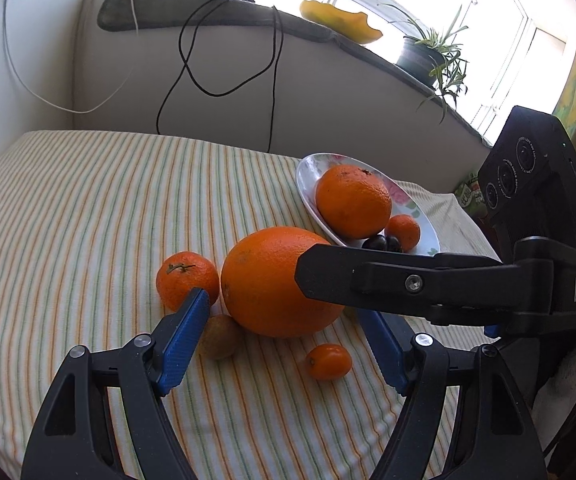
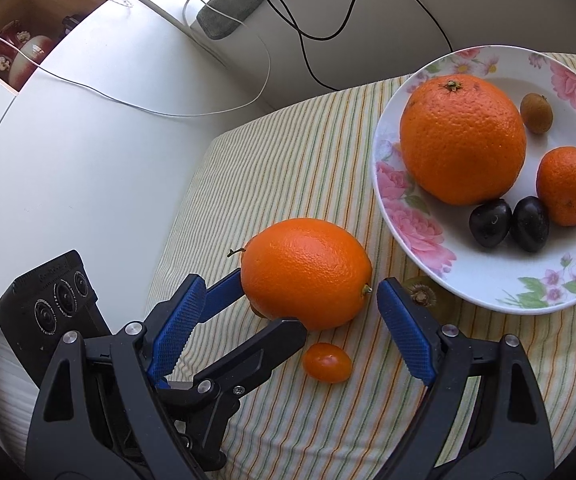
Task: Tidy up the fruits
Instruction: 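Close the right tool around the large orange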
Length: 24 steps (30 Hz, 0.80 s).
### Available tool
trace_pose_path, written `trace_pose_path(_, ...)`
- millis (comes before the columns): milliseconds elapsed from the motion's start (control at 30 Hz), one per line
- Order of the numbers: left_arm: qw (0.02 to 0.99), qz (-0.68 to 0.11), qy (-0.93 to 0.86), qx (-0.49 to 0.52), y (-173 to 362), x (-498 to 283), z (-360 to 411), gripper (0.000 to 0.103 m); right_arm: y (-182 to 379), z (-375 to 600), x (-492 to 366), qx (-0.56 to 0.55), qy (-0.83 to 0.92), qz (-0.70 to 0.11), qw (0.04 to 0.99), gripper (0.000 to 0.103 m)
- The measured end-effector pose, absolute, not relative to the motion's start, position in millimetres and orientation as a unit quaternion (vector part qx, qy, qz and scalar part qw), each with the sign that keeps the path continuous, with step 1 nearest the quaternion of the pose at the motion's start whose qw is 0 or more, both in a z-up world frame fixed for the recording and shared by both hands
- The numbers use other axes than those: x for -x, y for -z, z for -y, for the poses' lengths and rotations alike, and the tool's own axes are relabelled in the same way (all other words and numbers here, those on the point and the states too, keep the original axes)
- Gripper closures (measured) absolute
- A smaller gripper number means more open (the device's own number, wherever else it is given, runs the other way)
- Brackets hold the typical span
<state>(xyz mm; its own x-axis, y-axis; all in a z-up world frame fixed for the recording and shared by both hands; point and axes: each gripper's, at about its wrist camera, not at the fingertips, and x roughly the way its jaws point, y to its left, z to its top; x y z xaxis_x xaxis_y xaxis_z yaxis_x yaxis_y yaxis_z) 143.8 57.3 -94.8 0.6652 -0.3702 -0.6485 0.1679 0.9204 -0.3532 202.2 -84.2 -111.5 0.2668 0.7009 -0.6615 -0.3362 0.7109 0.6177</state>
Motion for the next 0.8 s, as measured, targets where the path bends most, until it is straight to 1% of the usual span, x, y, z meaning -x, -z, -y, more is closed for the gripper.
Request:
trace_pose_path(200, 0.902, -0.38, 0.152, 0.137, 94.4, -147.2, -57.3, 0.027, 112.8, 83.5, -202.8, -0.176, -0.333, -0.504, 0.777, 0.013)
trace_pose_path(333, 0.9, -0.383, 0.159, 0.134, 95.0, -149.2, -54.2, 0.027, 113.6, 81.0, -201.2, -0.158, -0.326, -0.505, 0.783, 0.027)
trace_pose_path(433, 0.903, -0.381, 0.154, 0.126, 95.2, -148.9, -51.6, 0.029, 114.1, 80.9, -201.2, -0.144, -0.322, -0.506, 0.788, 0.034)
trace_pose_path(800, 0.911, -0.369, 0.138, 0.119, 89.3, -139.9, -48.2, 0.029, 110.0, 80.0, -194.4, -0.14, -0.333, -0.492, 0.792, 0.035)
